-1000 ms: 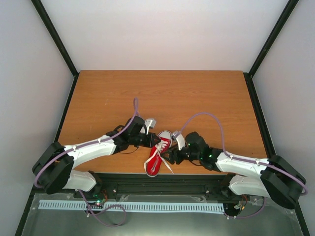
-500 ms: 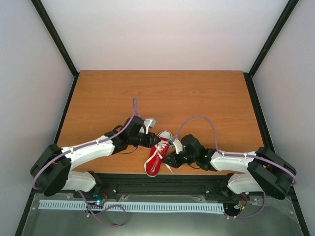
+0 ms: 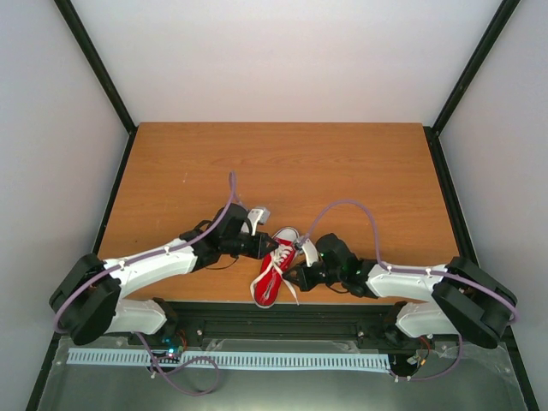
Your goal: Tie the shoes
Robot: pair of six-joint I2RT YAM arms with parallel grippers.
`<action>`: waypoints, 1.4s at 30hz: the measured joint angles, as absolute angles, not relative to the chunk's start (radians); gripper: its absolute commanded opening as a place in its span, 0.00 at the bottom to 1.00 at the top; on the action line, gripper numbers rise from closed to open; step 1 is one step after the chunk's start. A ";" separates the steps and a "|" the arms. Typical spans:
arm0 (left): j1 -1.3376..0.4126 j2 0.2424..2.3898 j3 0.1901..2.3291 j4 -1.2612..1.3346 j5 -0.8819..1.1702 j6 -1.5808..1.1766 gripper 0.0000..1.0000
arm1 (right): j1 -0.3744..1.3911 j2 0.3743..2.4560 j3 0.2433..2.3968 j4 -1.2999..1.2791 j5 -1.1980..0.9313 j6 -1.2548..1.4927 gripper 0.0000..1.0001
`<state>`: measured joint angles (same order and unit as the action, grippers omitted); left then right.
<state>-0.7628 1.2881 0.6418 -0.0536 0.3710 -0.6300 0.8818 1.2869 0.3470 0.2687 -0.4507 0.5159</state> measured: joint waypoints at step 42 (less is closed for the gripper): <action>-0.763 1.122 0.447 -0.003 0.521 -0.632 0.01 | 0.787 1.283 0.436 0.141 -0.448 0.541 0.03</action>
<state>-0.7628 1.1225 0.4465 -0.0029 0.5209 -0.6315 0.7868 1.2827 0.4358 0.1406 -0.4480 0.5411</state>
